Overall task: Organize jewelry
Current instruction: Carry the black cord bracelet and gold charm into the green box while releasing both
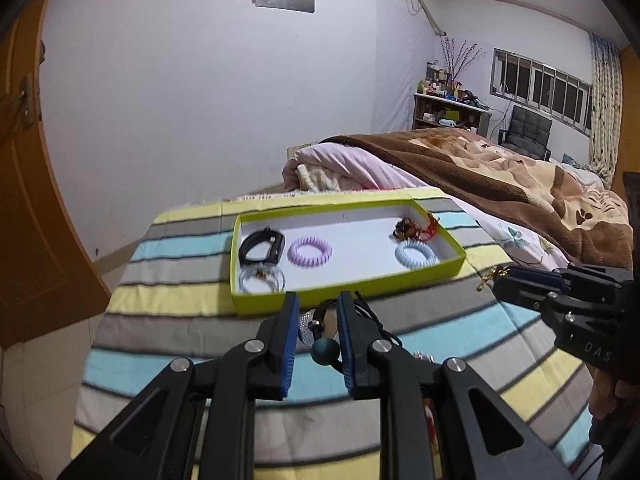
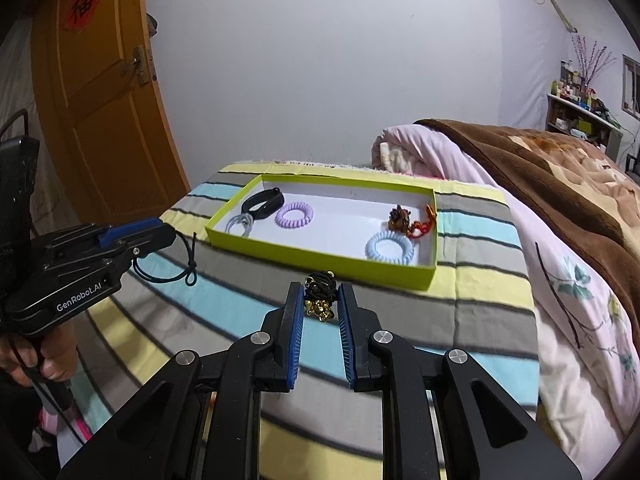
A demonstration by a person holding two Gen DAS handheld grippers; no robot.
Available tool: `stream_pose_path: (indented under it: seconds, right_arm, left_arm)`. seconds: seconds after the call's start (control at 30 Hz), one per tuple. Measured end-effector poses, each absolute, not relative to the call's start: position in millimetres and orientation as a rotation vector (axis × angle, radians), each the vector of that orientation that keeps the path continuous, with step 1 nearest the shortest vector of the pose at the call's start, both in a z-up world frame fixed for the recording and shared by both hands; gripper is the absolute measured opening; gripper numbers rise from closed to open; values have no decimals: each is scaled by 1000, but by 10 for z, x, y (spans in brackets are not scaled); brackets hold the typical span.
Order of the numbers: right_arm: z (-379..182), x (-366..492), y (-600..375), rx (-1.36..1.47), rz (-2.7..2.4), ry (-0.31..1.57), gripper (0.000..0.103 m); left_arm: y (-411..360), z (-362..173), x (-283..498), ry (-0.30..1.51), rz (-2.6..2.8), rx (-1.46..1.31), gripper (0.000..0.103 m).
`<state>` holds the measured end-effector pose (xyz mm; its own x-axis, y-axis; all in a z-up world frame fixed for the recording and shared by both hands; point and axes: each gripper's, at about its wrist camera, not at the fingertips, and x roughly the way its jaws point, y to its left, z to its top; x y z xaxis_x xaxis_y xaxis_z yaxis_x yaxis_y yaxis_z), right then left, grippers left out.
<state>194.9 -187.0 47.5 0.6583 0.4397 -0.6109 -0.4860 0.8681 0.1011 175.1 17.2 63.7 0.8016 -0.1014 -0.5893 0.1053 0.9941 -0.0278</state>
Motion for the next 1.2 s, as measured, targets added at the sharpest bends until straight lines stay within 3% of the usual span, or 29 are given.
stream_pose_path:
  seconds: [0.6,1.2]
  right_arm:
    - [168,2969,-1611,-101,506,748,18]
    - [-149,3346,-1475,-105,504,841,18]
  left_arm:
    - [254,393,2694,687,-88,7,20]
    - [298,-2,3003,797,-122,-18,21]
